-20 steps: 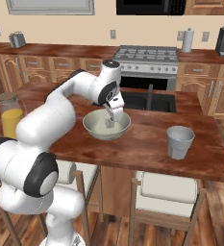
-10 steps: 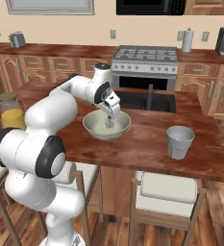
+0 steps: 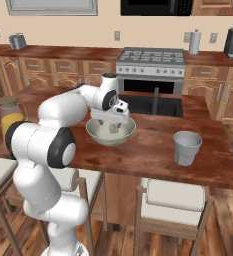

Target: There are two ice cubes in the ice bowl. Place both ice cubes in the glass cup.

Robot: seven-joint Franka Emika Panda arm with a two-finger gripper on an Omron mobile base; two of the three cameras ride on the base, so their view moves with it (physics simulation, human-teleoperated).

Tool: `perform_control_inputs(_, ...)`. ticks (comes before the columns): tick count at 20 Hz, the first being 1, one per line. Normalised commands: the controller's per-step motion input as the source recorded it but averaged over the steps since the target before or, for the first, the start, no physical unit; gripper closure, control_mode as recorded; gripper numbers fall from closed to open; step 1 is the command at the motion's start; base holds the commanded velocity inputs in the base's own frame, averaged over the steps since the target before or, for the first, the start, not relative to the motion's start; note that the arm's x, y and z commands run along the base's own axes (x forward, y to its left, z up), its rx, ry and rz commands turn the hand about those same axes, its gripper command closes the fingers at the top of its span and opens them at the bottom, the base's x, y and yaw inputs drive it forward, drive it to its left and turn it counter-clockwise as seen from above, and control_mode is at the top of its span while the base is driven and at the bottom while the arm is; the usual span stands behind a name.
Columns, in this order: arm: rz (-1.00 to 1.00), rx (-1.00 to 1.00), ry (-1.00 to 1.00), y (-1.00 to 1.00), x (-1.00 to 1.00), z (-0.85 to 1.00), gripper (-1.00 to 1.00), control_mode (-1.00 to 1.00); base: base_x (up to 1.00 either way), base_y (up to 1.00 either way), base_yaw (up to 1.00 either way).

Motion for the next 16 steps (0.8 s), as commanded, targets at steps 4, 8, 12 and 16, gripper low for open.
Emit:
perform_control_inputs(4,0.13,-0.17,0.11,0.03,0.1,-0.24,-1.0,-1.0,0.0,0.0,0.0)
perform_control_inputs(8,0.06,-0.04,0.01,-0.01,0.07,-0.12,-1.0,-1.0,0.0,0.0,0.0)
perform_control_inputs(12,0.03,0.0,0.0,-0.04,0.24,-0.08,-1.0,-1.0,0.0,0.0,0.0)
perform_control_inputs(16,0.02,0.0,0.0,-0.07,0.28,-0.08,-1.0,-1.0,0.0,0.0,0.0)
